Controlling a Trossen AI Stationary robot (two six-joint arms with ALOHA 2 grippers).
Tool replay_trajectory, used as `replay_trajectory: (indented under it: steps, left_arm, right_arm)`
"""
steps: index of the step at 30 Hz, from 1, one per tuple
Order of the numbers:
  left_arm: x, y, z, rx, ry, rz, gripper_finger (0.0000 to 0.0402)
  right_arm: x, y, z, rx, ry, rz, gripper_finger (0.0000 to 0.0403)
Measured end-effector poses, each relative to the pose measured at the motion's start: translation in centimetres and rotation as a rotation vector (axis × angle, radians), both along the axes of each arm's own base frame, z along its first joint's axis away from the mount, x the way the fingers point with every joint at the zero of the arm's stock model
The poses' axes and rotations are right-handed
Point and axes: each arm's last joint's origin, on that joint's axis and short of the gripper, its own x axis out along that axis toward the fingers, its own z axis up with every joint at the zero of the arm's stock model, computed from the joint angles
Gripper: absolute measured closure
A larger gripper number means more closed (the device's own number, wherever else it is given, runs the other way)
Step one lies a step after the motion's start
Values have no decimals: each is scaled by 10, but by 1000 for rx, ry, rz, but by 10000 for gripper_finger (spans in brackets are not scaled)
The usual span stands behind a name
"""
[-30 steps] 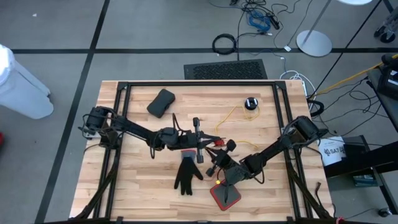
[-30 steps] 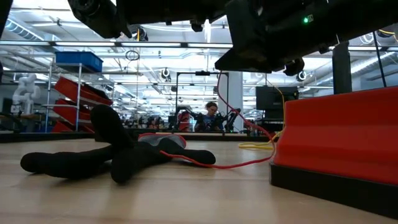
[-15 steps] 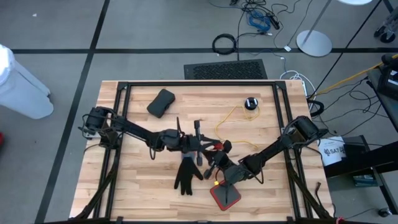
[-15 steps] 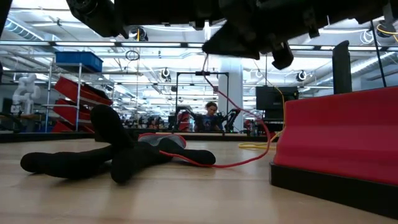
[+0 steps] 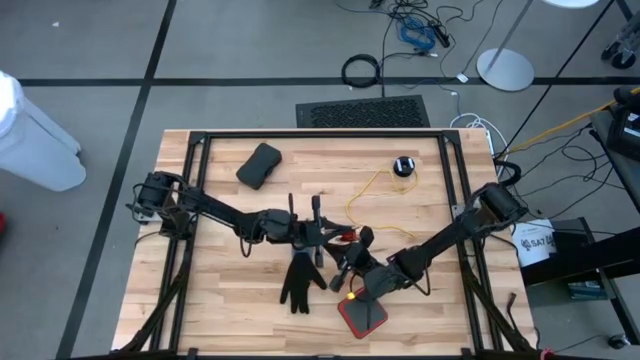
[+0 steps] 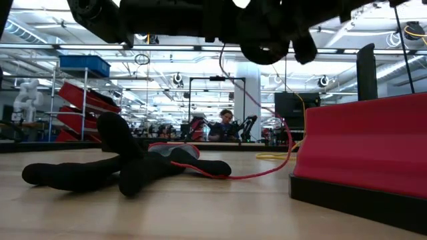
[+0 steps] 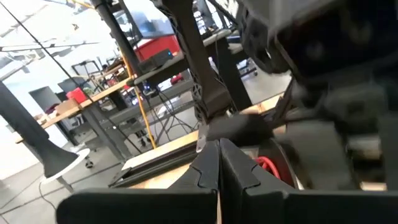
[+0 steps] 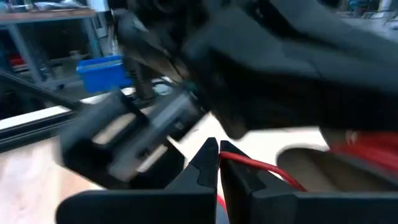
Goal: Coil cords
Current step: Coil the red wire onto the black spool
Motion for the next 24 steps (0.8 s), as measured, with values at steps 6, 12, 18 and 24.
replay_trajectory:
  steps: [6, 12, 18, 24]
  left_arm:
    - [0, 0, -3, 8, 24, -8, 401]
    - [0, -1, -5, 33, 43, -11, 401]
    - [0, -1, -5, 33, 44, -12, 401]
    - [0, -1, -7, 34, 56, -12, 401]
  right_arm:
    - [-12, 5, 21, 8, -4, 42, 403]
    - [-26, 6, 40, 3, 5, 54, 402]
    - [-44, 8, 52, 20, 52, 78, 402]
    - [-63, 14, 51, 54, 116, 99, 402]
